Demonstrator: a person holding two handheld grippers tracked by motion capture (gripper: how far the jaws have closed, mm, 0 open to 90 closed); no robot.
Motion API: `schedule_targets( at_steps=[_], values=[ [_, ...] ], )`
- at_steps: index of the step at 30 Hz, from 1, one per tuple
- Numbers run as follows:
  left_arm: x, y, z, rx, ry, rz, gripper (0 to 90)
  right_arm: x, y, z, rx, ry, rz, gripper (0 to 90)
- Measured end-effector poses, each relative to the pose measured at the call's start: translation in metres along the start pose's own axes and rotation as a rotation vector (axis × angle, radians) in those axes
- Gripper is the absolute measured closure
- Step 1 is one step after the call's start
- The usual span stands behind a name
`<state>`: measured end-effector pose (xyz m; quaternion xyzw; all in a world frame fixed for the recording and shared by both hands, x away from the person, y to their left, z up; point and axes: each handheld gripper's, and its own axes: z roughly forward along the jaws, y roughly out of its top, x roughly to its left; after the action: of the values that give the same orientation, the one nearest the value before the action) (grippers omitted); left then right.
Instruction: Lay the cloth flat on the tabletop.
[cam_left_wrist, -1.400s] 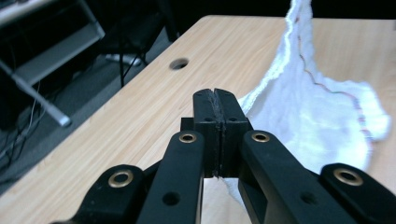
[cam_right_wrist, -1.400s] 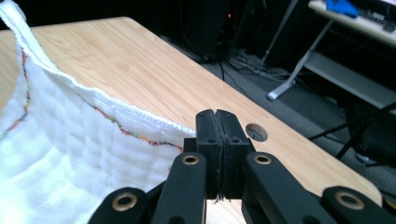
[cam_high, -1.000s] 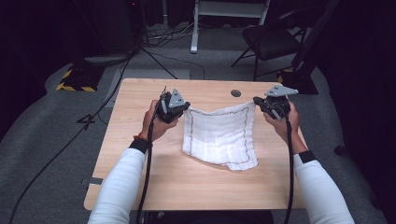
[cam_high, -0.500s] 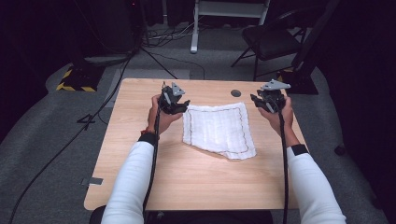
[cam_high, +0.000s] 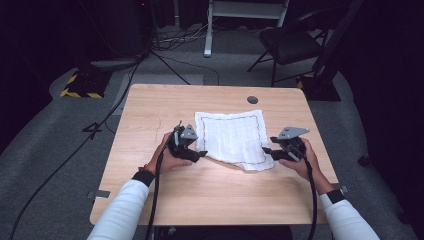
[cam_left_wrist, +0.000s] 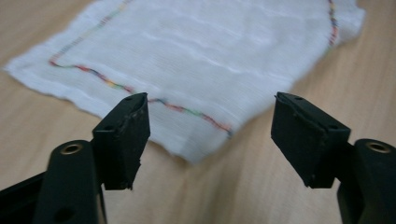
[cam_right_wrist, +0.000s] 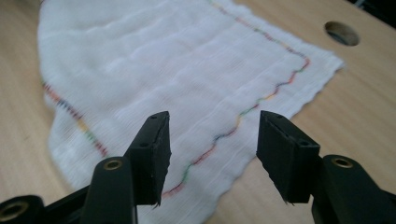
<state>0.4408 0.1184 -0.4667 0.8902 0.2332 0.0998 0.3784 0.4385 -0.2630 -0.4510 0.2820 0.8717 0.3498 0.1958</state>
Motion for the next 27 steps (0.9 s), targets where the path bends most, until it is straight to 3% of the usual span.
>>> schedule_targets(
  at_steps=[4,6,10,13,18,24,27],
  values=[
    [-0.005,-0.006,0.010,0.036,-0.051,0.019,34.7,0.018,-0.010,0.003,0.025,0.054,-0.034,48.0],
    [-0.006,-0.006,0.016,0.050,-0.026,0.044,39.2,0.023,-0.015,0.006,0.039,0.068,-0.043,49.2],
    [-0.004,-0.004,0.024,0.043,-0.032,0.059,53.2,0.021,-0.021,0.011,0.067,0.069,-0.034,50.9],
    [-0.001,-0.007,0.029,0.039,-0.027,0.060,70.7,0.017,-0.024,0.012,0.063,0.076,-0.004,52.5],
    [0.001,-0.008,0.028,0.037,-0.038,0.084,85.8,0.013,-0.029,0.013,0.066,0.071,0.009,52.4],
    [-0.006,-0.012,0.022,0.046,-0.061,0.101,88.4,0.015,-0.038,0.011,0.066,0.093,0.026,62.0],
    [-0.012,-0.014,0.013,0.028,-0.073,0.095,88.5,0.022,-0.042,0.004,0.078,0.087,0.018,64.0]
  ],
)
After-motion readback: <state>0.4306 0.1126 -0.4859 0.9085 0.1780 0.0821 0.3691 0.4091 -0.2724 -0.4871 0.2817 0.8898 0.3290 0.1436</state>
